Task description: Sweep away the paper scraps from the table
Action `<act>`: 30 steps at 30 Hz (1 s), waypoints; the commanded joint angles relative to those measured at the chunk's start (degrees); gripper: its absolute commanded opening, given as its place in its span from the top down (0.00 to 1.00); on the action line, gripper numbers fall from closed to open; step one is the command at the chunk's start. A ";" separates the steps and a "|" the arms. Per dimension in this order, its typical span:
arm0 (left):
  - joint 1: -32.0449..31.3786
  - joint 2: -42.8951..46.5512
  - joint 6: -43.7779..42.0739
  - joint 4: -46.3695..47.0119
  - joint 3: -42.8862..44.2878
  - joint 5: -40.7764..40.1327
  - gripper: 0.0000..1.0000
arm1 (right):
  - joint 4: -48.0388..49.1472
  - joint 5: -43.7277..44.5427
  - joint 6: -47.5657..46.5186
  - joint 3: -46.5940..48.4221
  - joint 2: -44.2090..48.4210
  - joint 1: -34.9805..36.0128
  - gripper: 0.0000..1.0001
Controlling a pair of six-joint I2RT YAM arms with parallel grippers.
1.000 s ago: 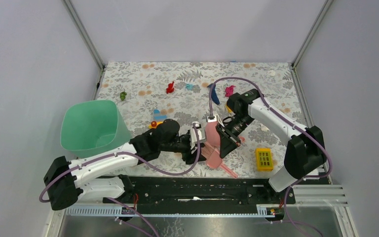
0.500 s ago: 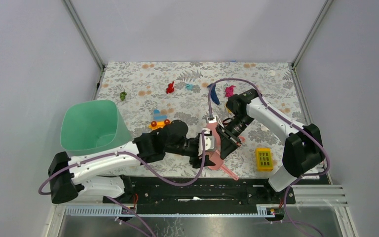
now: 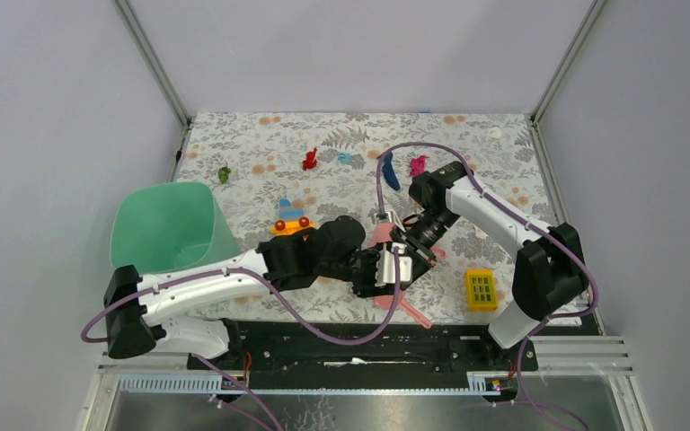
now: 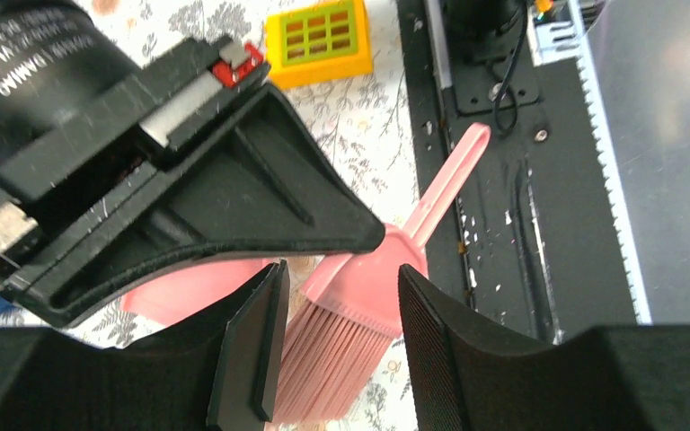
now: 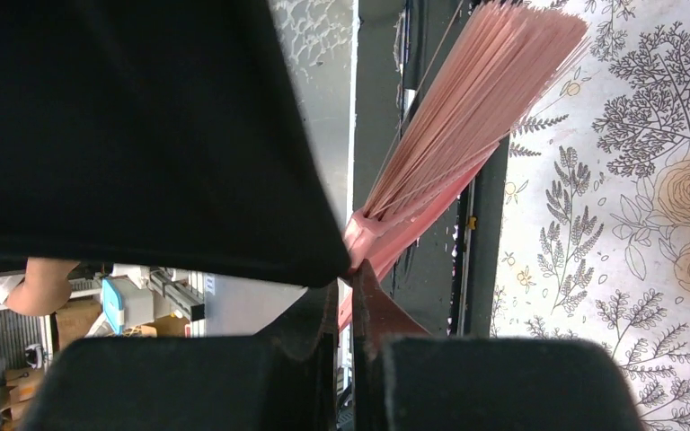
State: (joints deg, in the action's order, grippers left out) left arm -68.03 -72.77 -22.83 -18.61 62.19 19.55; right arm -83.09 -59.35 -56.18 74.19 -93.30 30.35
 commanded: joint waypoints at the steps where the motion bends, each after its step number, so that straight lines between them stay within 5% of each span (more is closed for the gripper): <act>1: -0.26 0.76 -3.43 0.39 -0.92 -4.65 0.47 | -1.16 -1.74 -0.32 1.11 0.47 1.20 1.00; 8: -0.26 -1.55 -4.83 0.78 -1.39 -6.60 0.45 | -0.12 -1.12 1.28 0.33 1.16 3.09 1.00; 17: -0.26 -2.82 -4.25 -3.21 -0.60 -3.04 0.55 | 0.37 -0.53 2.04 0.51 2.00 3.80 1.00; 26: -0.26 -3.29 -2.67 -3.09 -1.40 -2.40 1.00 | 1.57 -0.59 3.00 0.45 1.25 3.89 1.00; 29: -0.24 -2.55 -1.47 -1.56 -2.31 -2.15 1.00 | 2.51 0.12 3.98 0.40 1.53 3.89 0.97; 30: -0.18 -2.14 -0.87 -1.09 -2.75 -2.15 1.00 | 2.50 0.68 4.24 0.73 1.54 3.89 0.85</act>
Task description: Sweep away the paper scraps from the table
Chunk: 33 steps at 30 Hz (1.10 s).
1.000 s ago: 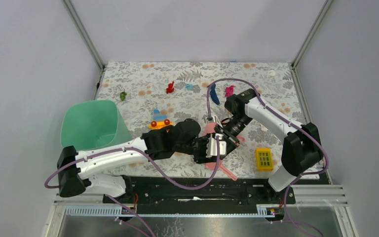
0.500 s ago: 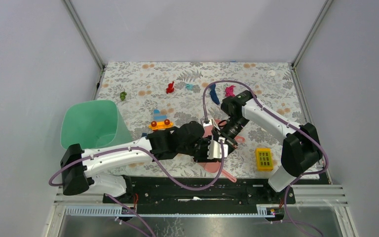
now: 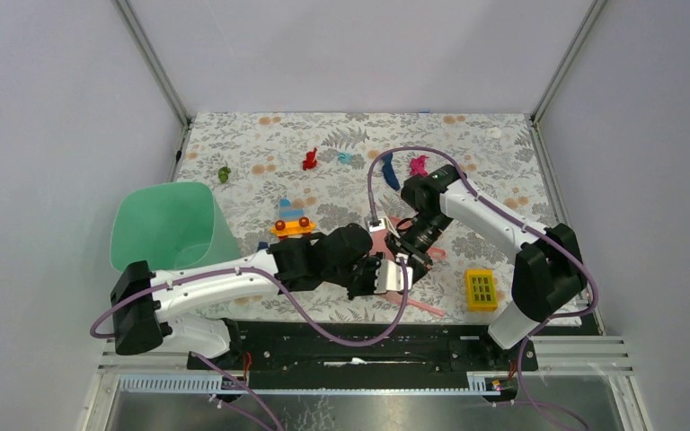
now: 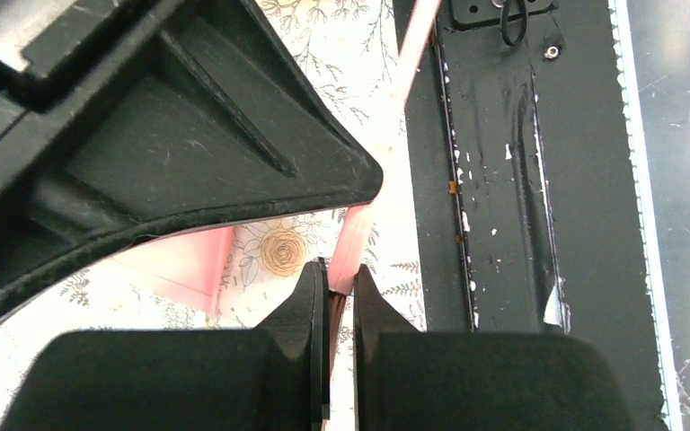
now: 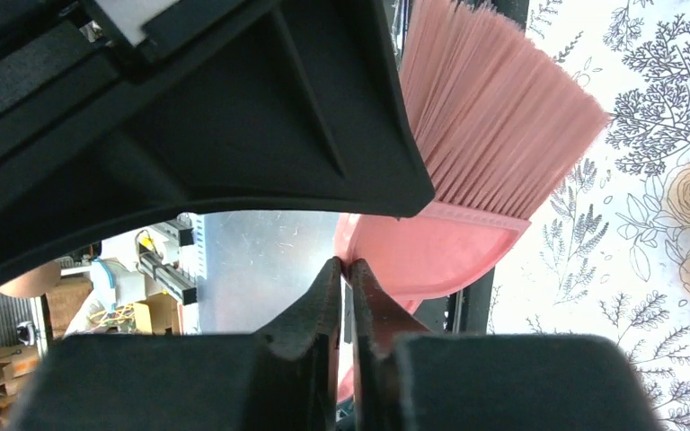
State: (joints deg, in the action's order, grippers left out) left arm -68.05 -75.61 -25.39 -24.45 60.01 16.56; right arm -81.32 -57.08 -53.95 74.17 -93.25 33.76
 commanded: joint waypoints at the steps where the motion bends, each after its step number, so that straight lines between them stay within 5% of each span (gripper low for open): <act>1: -0.15 1.25 2.42 5.14 -1.15 0.85 1.00 | 0.58 -0.64 2.27 1.31 1.47 0.48 0.73; 5: 1.13 4.19 6.91 7.15 -4.33 0.94 1.00 | 0.88 4.63 3.39 4.22 2.45 0.40 0.39; 12: 7.26 12.93 17.31 13.83 -12.42 7.69 1.00 | 7.95 12.21 9.52 7.36 5.36 0.12 0.24; 19: 13.66 20.90 24.42 19.87 -18.85 12.49 1.00 | 24.27 9.11 10.90 0.72 16.29 -7.88 0.22; 33: 24.83 22.50 34.98 32.65 -24.34 22.96 1.00 | 17.14 5.02 2.14 -4.61 17.75 -8.01 0.47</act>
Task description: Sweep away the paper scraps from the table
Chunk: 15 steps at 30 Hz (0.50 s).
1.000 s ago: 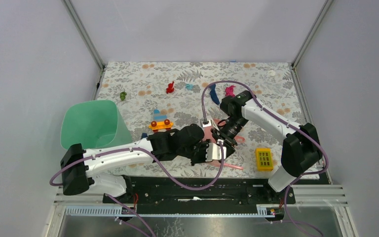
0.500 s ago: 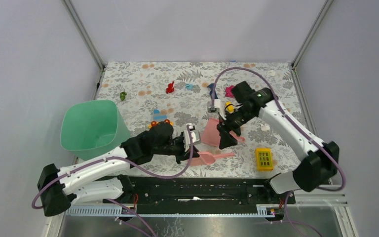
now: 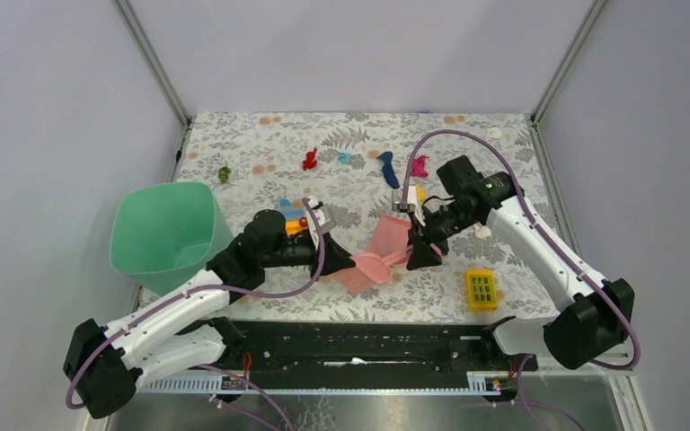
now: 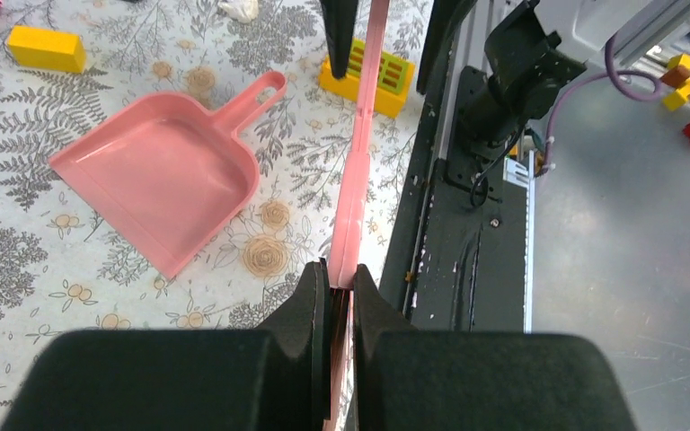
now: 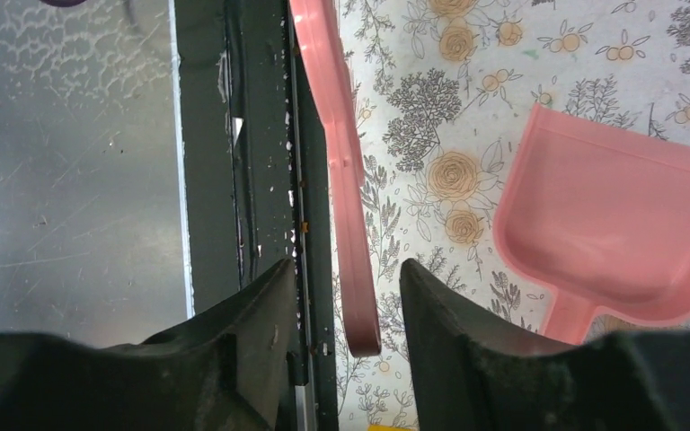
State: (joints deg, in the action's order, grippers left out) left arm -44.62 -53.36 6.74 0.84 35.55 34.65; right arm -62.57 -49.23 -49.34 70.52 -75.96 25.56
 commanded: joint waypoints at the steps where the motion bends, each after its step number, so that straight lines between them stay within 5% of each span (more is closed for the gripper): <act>1: 1.51 0.13 2.84 7.34 0.16 4.98 1.00 | -1.60 -3.07 -2.37 -0.87 0.34 0.18 0.50; 9: 1.91 -0.83 2.84 7.09 0.14 5.32 1.00 | -0.37 -6.05 -0.71 0.50 1.40 0.15 0.66; 15: 1.92 -2.18 2.84 6.98 0.42 6.62 0.95 | -0.56 -6.30 -0.17 -0.12 0.88 0.17 1.00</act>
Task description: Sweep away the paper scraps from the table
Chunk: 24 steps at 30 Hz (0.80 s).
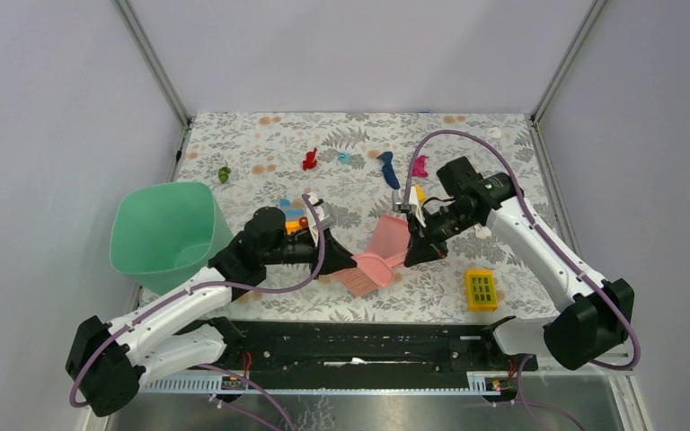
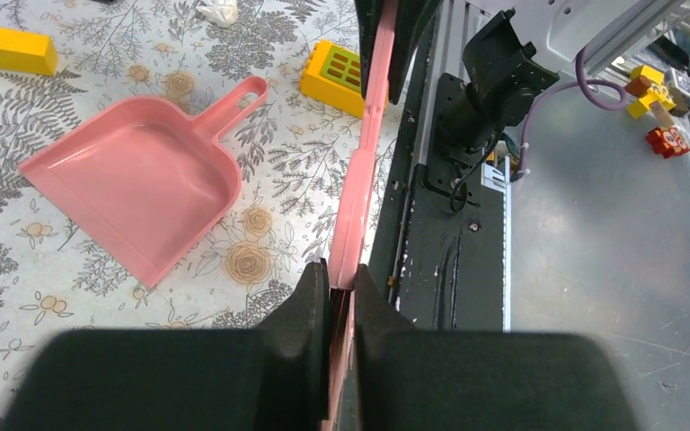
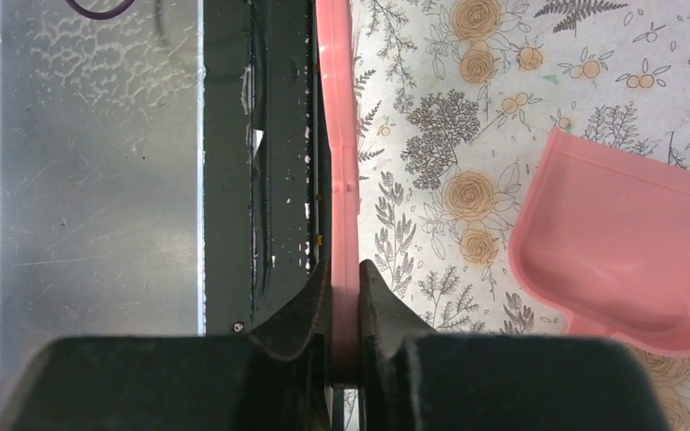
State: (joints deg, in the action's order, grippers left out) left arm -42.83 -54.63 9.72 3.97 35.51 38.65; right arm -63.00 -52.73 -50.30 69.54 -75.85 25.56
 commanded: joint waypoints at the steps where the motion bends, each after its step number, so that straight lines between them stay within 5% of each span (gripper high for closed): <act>1: 0.15 -1.28 -0.20 4.09 0.47 2.96 0.75 | -0.11 -2.71 1.08 0.52 0.51 0.19 1.00; 2: 0.20 -1.73 -0.01 5.08 0.48 3.11 0.57 | -0.15 -2.77 1.46 0.20 0.20 0.23 1.00; 3: 0.15 -2.16 0.47 6.58 0.40 3.03 0.49 | -0.30 -2.80 2.03 0.07 -0.45 0.22 1.00; 9: -0.46 -6.04 0.74 10.12 1.28 5.00 0.46 | -9.86 -6.76 -2.84 3.81 -7.71 0.28 1.00; 18: -1.83 -10.29 0.68 8.55 2.68 8.18 0.58 | -11.26 -9.06 -2.74 6.18 -10.65 0.24 1.00; 22: -2.34 -11.34 1.29 8.25 3.05 10.10 0.81 | -11.27 -9.22 -2.61 6.27 -11.26 0.28 0.99; 24: -2.34 -11.61 2.27 8.50 3.33 10.67 0.92 | -10.94 -9.43 -2.23 6.31 -11.51 0.28 0.91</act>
State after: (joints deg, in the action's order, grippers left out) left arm -44.86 -65.65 11.94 9.87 36.05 46.22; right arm -72.20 -58.08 -52.66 73.87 -86.50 25.56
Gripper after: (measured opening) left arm 0.174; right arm 0.135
